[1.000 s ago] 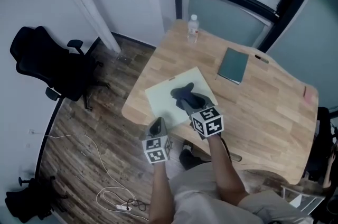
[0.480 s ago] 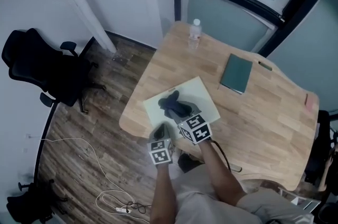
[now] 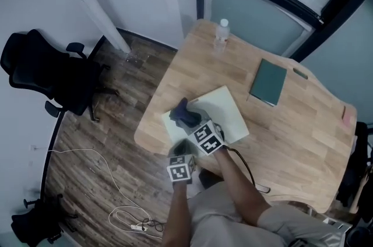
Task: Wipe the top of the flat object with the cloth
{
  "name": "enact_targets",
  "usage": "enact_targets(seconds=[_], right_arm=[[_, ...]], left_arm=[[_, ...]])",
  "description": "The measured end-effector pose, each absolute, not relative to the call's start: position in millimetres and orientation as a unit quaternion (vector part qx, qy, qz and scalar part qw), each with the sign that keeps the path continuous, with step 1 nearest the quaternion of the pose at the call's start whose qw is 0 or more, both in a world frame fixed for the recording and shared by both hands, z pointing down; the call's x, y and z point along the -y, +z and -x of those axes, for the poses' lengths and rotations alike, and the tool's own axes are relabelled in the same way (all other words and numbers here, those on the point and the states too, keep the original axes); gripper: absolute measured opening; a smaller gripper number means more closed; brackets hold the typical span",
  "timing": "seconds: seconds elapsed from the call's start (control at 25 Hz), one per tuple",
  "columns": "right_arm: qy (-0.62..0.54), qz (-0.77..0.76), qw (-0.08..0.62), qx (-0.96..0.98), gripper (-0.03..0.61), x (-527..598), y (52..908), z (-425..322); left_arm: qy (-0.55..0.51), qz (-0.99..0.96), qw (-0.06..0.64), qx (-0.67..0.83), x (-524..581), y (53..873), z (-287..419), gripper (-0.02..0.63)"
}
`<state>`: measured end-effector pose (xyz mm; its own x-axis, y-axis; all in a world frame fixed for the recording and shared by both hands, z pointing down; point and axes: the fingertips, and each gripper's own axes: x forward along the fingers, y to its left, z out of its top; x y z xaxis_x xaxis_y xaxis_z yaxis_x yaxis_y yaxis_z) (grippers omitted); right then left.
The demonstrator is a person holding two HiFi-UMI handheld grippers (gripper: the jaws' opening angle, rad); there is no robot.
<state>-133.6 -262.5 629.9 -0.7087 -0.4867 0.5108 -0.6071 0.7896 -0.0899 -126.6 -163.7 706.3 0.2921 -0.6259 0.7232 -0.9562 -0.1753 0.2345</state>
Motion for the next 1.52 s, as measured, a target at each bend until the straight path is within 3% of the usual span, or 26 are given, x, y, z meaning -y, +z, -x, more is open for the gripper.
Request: enact_targets(seconds=[0.12, 0.28, 1.52], right_arm=[[0.092, -0.236, 0.261, 0.931, 0.135, 261.1, 641.4, 171.6], [0.027, -0.176, 0.366, 0.913, 0.133, 253.3, 699.5, 201.4], [0.052, -0.176, 0.385, 0.905, 0.137, 271.6, 699.6, 173.4]], left_arm=[[0.238, -0.731, 0.344, 0.540, 163.3, 709.2, 124.1, 0.008], [0.236, -0.729, 0.331, 0.550, 167.0, 707.6, 126.3, 0.008], [0.241, -0.714, 0.343, 0.561, 165.9, 712.4, 135.0, 0.008]])
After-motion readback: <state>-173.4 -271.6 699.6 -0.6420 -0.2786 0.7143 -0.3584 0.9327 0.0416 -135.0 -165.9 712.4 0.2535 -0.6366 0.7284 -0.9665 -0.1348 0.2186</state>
